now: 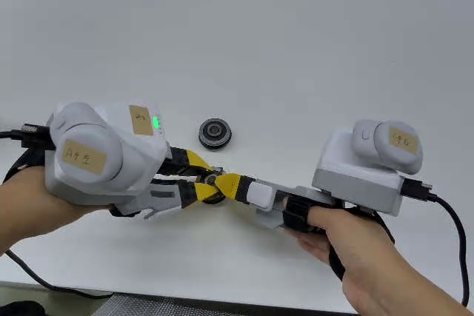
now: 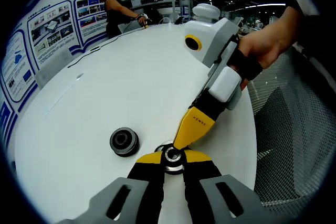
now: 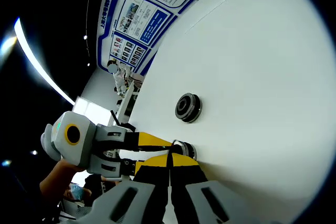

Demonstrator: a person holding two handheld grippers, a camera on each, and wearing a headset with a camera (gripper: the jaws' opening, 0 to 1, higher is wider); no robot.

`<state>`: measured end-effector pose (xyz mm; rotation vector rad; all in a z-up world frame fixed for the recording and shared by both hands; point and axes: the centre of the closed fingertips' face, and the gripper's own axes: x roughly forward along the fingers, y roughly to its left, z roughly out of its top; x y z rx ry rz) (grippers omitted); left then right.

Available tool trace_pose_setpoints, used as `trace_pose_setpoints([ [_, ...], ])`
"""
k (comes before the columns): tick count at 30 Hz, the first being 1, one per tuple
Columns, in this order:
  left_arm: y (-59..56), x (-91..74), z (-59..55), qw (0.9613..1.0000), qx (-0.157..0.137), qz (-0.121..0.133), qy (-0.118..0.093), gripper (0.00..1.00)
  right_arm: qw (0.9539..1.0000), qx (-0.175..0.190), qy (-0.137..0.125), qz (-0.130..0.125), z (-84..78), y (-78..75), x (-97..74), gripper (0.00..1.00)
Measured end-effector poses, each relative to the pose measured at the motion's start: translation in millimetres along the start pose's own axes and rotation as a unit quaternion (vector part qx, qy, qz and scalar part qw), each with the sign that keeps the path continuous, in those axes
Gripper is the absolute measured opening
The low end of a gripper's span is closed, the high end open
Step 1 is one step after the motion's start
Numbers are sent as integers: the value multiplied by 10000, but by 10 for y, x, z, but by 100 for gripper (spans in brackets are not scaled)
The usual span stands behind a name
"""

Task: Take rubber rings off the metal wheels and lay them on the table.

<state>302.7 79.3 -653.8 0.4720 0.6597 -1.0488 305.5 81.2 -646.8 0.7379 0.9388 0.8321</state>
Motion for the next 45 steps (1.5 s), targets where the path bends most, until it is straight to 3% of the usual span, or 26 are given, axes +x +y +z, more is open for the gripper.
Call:
trace_pose_setpoints([
  [1,0,0,0,10000,-3,0,-4,13,9999,121,-55,35,17,27,2,0],
  [4,-2,-1,-1,10000,1,-1,-6,13,9999,-154,59,-26,3,52,19,0],
  [23,-13,1,2,10000,18,-52,66,14,9997,212,7,-91,1,-37,-11,1],
  [31,8,-17,-2,9999,-73,42,82,16,9994,343,-17,-45,-9,-34,-3,1],
  [40,18,-125,42,9998,-174,118,-23,20,9991,412,-43,0,-7,-10,0,1],
  [45,59,-217,-20,9994,-236,268,18,22,9990,437,-43,26,-17,12,4,1],
])
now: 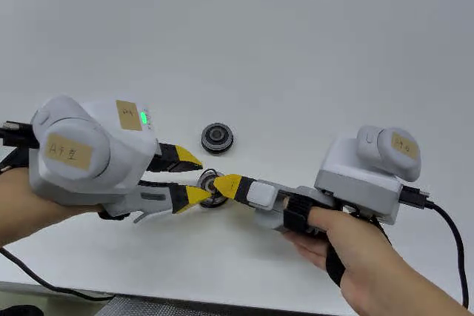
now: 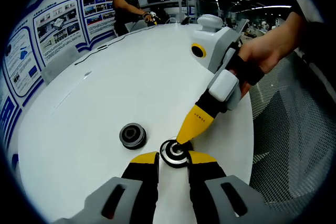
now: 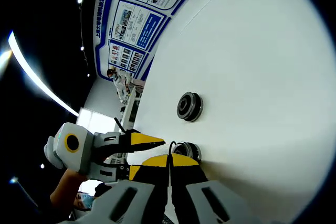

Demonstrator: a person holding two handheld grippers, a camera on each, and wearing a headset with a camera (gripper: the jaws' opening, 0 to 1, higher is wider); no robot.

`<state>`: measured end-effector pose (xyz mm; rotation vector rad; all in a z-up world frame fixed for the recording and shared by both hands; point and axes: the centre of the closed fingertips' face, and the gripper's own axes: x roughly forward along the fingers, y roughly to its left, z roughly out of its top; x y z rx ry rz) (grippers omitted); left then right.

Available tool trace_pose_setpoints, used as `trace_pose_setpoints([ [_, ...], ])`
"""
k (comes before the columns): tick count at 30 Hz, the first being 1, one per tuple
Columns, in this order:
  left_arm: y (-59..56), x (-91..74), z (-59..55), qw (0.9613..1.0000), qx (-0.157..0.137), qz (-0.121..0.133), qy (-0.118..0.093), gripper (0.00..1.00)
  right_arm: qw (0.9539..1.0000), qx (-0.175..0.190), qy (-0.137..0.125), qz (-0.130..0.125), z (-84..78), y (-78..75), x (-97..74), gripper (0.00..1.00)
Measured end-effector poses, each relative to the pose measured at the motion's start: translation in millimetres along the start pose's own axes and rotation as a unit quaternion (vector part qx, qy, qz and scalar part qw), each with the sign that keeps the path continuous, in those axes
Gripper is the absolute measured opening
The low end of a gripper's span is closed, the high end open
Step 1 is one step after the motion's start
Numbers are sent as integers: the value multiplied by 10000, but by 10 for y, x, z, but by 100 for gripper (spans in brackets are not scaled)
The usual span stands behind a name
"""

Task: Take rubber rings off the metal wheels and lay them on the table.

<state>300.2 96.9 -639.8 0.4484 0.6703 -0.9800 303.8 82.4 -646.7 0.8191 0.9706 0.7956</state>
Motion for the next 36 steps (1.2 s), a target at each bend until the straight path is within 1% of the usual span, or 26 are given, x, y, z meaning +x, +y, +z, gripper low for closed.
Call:
trace_pose_setpoints([
  [1,17,-16,-13,9999,-118,52,-23,21,10000,8,2,11,-1,6,1,1],
  [4,56,-73,-58,9997,-188,150,-25,21,9999,4,22,107,-4,47,9,1],
  [7,70,-138,-50,9992,-304,230,-107,22,9998,35,-5,207,6,98,20,1],
  [11,88,-178,-39,9987,-355,321,-153,22,9996,96,-61,274,33,134,16,1],
  [16,77,-174,-30,9988,-344,318,-153,22,9993,163,-255,238,154,100,-78,1],
  [21,69,-159,8,9988,-336,301,-191,23,9985,232,-495,93,298,-30,-200,1],
  [25,71,-163,50,9987,-328,291,-248,23,9966,362,-726,-121,395,-211,-327,1],
  [30,94,-167,68,9986,-327,328,-257,23,9936,495,-909,-454,438,-441,-462,1],
  [34,82,-172,77,9986,-328,312,-273,23,9912,582,-999,-648,451,-541,-523,1],
  [36,76,-173,76,9987,-326,305,-265,23,9895,584,-1046,-804,459,-611,-557,1],
])
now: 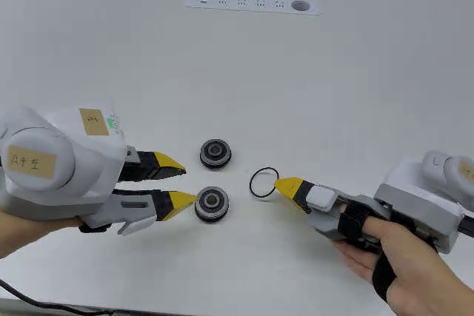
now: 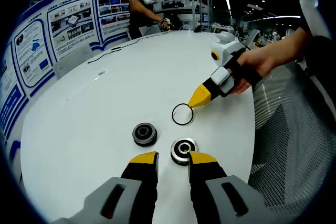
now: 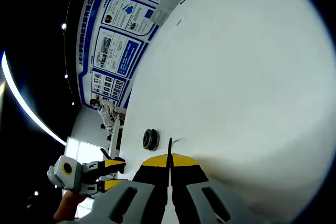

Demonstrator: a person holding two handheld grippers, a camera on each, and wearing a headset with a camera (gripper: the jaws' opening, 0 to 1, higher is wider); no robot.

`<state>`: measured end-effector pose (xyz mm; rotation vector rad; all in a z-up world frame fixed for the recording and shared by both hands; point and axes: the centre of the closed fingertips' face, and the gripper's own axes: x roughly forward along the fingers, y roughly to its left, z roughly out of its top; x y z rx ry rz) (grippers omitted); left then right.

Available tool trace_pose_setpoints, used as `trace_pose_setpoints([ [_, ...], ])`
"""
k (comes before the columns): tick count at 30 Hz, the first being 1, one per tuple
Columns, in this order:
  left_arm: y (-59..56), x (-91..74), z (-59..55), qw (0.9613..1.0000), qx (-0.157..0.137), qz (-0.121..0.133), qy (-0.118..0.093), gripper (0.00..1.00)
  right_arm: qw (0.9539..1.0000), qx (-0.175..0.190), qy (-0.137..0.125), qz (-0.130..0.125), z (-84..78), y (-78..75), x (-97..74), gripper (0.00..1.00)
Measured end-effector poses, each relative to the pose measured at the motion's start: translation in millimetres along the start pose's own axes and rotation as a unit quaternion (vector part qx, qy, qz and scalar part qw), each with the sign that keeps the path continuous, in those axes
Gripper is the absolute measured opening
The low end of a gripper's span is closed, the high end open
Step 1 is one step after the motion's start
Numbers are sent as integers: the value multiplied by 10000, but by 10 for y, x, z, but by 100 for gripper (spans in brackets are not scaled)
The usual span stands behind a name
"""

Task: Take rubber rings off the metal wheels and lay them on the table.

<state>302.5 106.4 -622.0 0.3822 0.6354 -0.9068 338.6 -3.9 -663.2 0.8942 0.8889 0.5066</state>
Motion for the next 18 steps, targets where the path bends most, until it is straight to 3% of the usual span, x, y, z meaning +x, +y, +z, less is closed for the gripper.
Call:
trace_pose_setpoints([
  [4,-1,-4,12,10000,-15,13,-32,23,9995,57,-115,-279,35,-111,-63,2],
  [9,-2,-7,9,10000,-21,22,-35,23,9990,35,-154,-413,49,-155,-110,2],
  [15,-15,-16,1,10000,-32,13,-30,23,9970,-402,-175,-639,72,-193,-142,2],
  [18,-20,-13,-8,10000,-14,6,-7,23,9927,-829,-189,-850,95,-240,-176,5],
])
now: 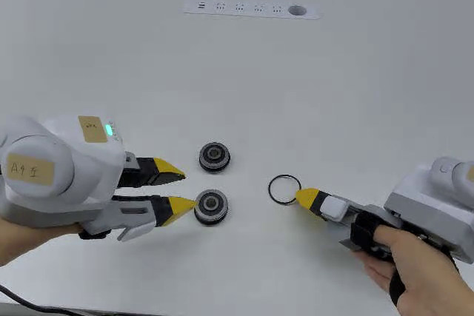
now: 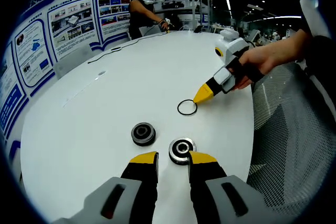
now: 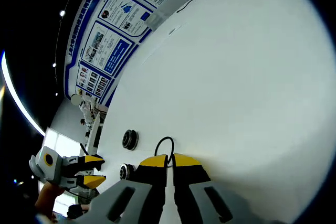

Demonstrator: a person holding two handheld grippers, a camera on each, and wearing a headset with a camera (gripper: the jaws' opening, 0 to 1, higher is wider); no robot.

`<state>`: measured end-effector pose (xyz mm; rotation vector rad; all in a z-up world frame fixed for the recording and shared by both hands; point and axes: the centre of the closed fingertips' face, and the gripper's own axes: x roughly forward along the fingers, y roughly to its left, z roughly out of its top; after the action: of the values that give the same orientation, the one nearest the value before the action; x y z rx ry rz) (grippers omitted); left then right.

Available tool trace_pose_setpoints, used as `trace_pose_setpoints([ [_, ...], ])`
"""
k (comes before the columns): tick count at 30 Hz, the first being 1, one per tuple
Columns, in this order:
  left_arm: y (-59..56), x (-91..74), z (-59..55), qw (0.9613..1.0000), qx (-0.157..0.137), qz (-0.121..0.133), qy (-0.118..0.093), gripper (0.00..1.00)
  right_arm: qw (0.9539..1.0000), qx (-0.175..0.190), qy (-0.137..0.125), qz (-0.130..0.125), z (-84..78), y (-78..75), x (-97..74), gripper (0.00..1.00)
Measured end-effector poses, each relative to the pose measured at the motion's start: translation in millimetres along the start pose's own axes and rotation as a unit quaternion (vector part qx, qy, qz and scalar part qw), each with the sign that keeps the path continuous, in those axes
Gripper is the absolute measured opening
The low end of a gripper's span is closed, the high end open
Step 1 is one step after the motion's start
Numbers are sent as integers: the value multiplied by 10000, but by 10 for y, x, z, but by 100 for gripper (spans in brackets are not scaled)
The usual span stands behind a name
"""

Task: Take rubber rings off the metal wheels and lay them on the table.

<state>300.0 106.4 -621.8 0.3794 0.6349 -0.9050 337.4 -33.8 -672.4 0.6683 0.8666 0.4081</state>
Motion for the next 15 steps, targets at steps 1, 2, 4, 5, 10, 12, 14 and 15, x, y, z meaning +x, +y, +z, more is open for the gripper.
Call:
trace_pose_setpoints([
  [1,-6,3,2,10000,1,-11,-3,23,10000,-89,-1,10,3,12,-3,6],
  [2,-10,6,5,10000,-1,-19,-9,23,9999,-125,13,-7,0,13,-8,7],
  [4,-16,13,6,10000,15,-28,2,23,9999,-142,-1,10,9,23,-20,7],
  [5,-19,17,6,10000,20,-35,7,23,9998,-174,-17,3,16,29,-28,8],
  [10,-33,52,11,9999,67,-82,30,23,9978,-641,-107,-145,69,-4,-62,10],
  [12,-37,65,19,9999,77,-107,24,23,9972,-719,-91,-185,67,-22,-66,12],
  [14,-36,75,32,9999,79,-113,9,23,9961,-847,-112,-240,74,-46,-78,12],
  [15,-35,78,37,9999,82,-114,4,23,9956,-896,-119,-266,78,-53,-84,12],
])
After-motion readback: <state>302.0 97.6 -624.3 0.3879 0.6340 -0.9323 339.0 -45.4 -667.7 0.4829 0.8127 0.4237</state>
